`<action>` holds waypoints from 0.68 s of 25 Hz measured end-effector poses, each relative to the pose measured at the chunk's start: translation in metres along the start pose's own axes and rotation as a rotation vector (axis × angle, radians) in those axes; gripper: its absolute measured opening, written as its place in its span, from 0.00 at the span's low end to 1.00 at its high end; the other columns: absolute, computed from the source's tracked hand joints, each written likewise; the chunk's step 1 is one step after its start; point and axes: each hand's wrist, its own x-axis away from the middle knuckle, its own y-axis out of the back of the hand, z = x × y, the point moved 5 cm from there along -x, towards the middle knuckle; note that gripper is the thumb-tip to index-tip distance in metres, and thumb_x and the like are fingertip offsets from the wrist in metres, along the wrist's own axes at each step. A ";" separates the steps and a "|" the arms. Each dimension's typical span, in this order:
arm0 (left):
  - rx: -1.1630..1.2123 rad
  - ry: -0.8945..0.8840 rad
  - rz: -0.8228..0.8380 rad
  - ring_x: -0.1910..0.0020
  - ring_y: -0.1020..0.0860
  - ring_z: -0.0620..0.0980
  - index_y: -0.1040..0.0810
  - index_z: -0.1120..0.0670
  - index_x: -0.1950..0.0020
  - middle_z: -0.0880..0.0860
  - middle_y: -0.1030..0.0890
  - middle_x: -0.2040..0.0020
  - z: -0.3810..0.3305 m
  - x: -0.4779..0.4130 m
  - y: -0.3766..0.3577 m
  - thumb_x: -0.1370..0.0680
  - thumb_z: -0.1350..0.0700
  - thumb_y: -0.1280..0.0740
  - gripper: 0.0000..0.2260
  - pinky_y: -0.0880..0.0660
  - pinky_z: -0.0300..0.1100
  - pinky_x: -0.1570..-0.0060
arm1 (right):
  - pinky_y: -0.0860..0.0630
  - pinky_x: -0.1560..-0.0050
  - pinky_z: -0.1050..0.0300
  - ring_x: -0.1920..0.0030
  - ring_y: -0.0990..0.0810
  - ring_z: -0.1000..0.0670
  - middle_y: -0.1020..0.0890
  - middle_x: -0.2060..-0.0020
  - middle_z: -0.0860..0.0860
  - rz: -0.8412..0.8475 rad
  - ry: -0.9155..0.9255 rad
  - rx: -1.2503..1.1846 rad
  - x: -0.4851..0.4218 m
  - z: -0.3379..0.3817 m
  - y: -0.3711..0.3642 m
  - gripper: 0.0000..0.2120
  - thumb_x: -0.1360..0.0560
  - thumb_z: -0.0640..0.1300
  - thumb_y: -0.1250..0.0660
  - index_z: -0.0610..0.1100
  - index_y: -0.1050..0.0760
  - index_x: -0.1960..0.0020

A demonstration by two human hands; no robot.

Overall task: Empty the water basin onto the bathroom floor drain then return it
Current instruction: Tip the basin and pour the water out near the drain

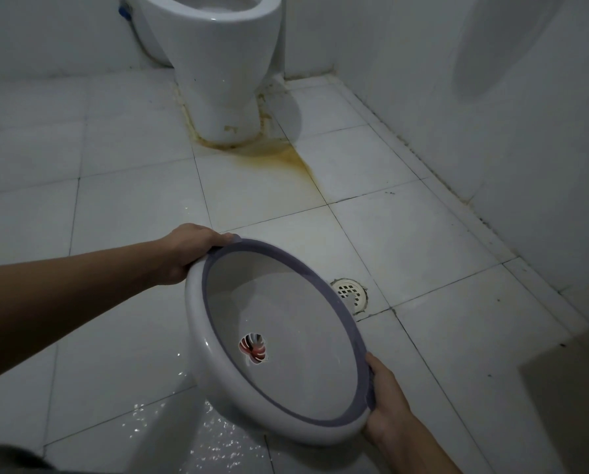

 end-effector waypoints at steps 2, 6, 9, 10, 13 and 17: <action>-0.006 0.006 0.006 0.58 0.19 0.61 0.20 0.67 0.45 0.65 0.17 0.48 -0.001 0.002 0.000 0.24 0.56 0.29 0.15 0.20 0.49 0.60 | 0.36 0.27 0.37 0.33 0.26 0.35 0.20 0.47 0.34 0.030 -0.014 0.024 -0.001 -0.001 -0.002 0.21 0.17 0.48 0.42 0.33 0.25 0.34; 0.013 0.006 0.017 0.60 0.19 0.60 0.20 0.67 0.46 0.65 0.16 0.49 -0.004 0.006 -0.001 0.25 0.56 0.28 0.15 0.20 0.47 0.64 | 0.33 0.29 0.35 0.51 0.22 0.37 0.20 0.53 0.39 0.045 0.003 0.047 -0.001 0.000 -0.001 0.14 0.17 0.46 0.42 0.36 0.24 0.47; 0.029 0.001 0.018 0.61 0.19 0.60 0.20 0.68 0.45 0.65 0.16 0.50 -0.006 0.008 -0.001 0.25 0.57 0.28 0.16 0.20 0.46 0.65 | 0.31 0.30 0.38 0.42 0.22 0.37 0.18 0.47 0.39 0.014 -0.066 0.006 0.000 -0.003 0.000 0.16 0.18 0.49 0.41 0.39 0.20 0.45; 0.037 0.002 0.018 0.59 0.19 0.61 0.20 0.68 0.44 0.65 0.17 0.48 -0.006 0.008 -0.002 0.25 0.57 0.28 0.16 0.20 0.48 0.62 | 0.31 0.31 0.39 0.39 0.22 0.37 0.18 0.44 0.38 0.014 -0.078 -0.021 0.001 -0.004 -0.001 0.17 0.18 0.49 0.41 0.39 0.20 0.43; 0.039 0.000 0.023 0.56 0.20 0.62 0.21 0.69 0.44 0.67 0.17 0.47 -0.008 0.010 -0.002 0.25 0.57 0.28 0.16 0.21 0.51 0.57 | 0.32 0.29 0.37 0.35 0.23 0.36 0.18 0.41 0.38 0.046 -0.092 -0.071 -0.001 -0.007 -0.003 0.17 0.19 0.49 0.38 0.40 0.20 0.38; 0.037 -0.009 0.022 0.58 0.20 0.61 0.21 0.68 0.43 0.66 0.17 0.46 -0.009 0.010 -0.003 0.25 0.57 0.28 0.16 0.21 0.49 0.60 | 0.31 0.29 0.38 0.36 0.22 0.36 0.17 0.42 0.39 0.048 -0.105 -0.074 0.004 -0.007 -0.005 0.16 0.20 0.48 0.37 0.41 0.18 0.40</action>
